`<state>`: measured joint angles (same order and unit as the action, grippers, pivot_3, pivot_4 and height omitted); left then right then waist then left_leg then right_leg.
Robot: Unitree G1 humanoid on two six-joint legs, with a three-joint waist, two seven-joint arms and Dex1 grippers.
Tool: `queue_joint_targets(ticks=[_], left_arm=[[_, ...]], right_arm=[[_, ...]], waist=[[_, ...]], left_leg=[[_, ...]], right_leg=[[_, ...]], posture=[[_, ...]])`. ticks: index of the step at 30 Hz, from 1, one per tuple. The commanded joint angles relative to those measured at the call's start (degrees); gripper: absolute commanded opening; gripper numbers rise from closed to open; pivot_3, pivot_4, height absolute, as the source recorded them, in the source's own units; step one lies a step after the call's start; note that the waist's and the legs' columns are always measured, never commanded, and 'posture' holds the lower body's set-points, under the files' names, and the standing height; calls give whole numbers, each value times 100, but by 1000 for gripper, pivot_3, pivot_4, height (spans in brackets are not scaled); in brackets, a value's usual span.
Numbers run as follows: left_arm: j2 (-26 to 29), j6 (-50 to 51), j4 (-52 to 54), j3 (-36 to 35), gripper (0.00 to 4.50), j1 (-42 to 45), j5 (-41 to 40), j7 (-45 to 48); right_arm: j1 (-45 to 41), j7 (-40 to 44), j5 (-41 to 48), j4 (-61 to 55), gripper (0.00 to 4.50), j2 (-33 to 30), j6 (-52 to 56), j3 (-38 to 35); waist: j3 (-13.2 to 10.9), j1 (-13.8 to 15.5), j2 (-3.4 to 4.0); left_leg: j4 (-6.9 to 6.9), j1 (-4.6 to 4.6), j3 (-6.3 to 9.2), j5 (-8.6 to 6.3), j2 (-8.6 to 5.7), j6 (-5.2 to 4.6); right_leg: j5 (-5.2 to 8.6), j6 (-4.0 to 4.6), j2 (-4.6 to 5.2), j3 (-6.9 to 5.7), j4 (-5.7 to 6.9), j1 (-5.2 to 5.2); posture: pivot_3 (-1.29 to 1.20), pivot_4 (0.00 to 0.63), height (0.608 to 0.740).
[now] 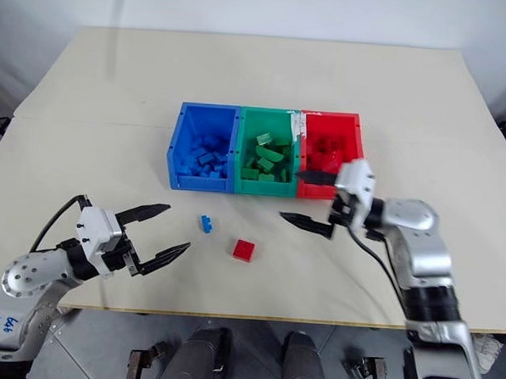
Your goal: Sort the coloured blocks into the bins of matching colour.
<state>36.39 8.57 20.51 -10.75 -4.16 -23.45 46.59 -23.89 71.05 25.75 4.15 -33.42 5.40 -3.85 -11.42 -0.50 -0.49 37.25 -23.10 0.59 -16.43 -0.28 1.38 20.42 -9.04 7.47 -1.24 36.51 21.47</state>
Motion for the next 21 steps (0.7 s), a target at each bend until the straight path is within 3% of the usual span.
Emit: queue_joint_targets(ticks=[1, 6, 12, 15, 21], left_arm=[[248, -59, -294, 22, 4500, 308, -152, 509], [728, -387, -1053, -130, 4500, 505, -82, 1275], [835, -597, -1808, -238, 4500, 784, -48, 1453], [725, -408, -1372, 154, 4500, 885, -164, 1637], [363, -42, -982, 1325, 4500, 1685, 212, 1703]], right_arm=[[715, 718, 359, -128, 4490, -545, -714, -798], [1936, 1407, 623, 346, 4490, -1046, -1331, -1722], [2159, 1477, 621, 1018, 4490, -1005, -1936, -2012], [2245, 1417, 754, 703, 4490, -938, -1801, -1932], [2355, 1399, 1116, -267, 4490, -840, -1371, -1676]], waist=[[0, 19, 0], [0, 39, 0], [-2, 6, -1], [-3, 23, 1], [-2, 89, 1]], left_leg=[[0, 2, 0, 1, 0, 1], [2, 6, -4, 0, 1, 0], [7, 42, -22, -1, 5, -2], [-7, 97, -20, -6, 8, -4], [0, 94, -7, -7, 18, -3]], right_leg=[[0, 0, 0, -1, -1, 0], [0, 0, 0, -1, -3, -5], [-2, 2, 2, 9, -6, -30], [-2, 2, 3, 8, -29, -88], [-7, -4, 5, 3, -43, -102]], posture=[[0, 150, 740], [0, 150, 740], [0, 150, 740], [0, 150, 740], [0, 150, 740]])
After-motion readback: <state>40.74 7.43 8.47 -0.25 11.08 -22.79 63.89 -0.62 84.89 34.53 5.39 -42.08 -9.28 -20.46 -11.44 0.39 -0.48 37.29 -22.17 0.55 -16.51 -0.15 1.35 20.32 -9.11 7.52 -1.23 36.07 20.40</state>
